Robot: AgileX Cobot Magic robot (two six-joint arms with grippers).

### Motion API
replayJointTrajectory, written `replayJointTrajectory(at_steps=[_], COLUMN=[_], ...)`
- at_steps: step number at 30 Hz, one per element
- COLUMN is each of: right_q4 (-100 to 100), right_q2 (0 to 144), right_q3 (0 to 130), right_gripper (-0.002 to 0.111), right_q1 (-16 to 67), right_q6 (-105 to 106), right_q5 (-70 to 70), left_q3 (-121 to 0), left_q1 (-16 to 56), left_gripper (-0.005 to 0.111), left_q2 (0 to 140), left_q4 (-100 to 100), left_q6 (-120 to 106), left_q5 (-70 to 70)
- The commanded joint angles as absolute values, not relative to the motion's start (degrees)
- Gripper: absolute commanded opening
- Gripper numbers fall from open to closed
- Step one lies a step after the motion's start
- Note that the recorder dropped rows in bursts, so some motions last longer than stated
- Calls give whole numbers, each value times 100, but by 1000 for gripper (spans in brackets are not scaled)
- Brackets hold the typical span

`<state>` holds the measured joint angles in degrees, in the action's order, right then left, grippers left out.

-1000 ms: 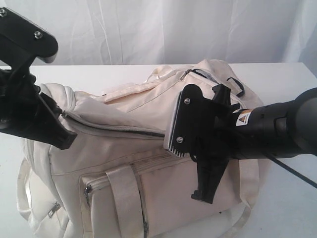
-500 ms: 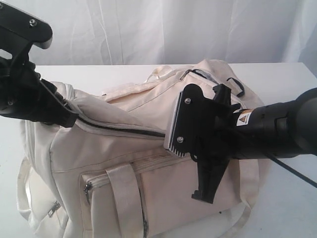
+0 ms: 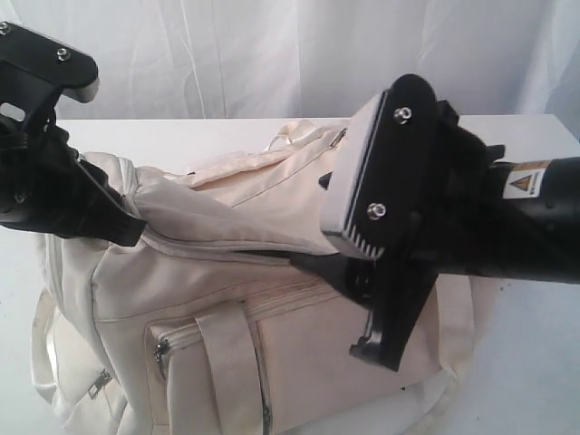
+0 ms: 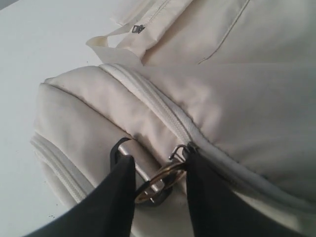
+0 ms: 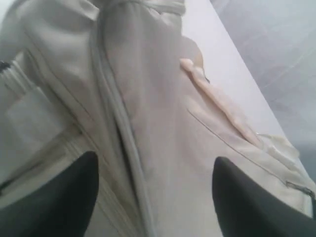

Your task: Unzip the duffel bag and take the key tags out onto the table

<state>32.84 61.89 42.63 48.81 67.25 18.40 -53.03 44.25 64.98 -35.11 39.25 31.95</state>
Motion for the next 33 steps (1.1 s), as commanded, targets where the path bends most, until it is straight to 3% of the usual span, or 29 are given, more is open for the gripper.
replayJointTrajectory(at_steps=[1,7,15,18,33], right_q4=[3437,3385,3385,3385,3385], right_q2=[6479,7218,8055,8250,8314], right_q3=[4409,4579,4631,4744,4798], right_gripper=[62,62,62,60,3], right_q1=[5499,6134,6356,6356,6356], right_q6=[6720,6720,6720,6720,6720], right_q5=[1619,1022,-446,-345,138], left_q3=[-5274,-5274,-5274,-5274,-5274], left_q1=[4414,4414,4414,4414,4414], left_gripper=[0,0,0,0,0], left_q2=[6474,6474,6474,6474,6474], left_q4=[-3413,-3373,-3362,-3345,-3363], left_q6=[3869,3855,3845,3674,3563], left_q5=[3195,3195,3206,3206,3323])
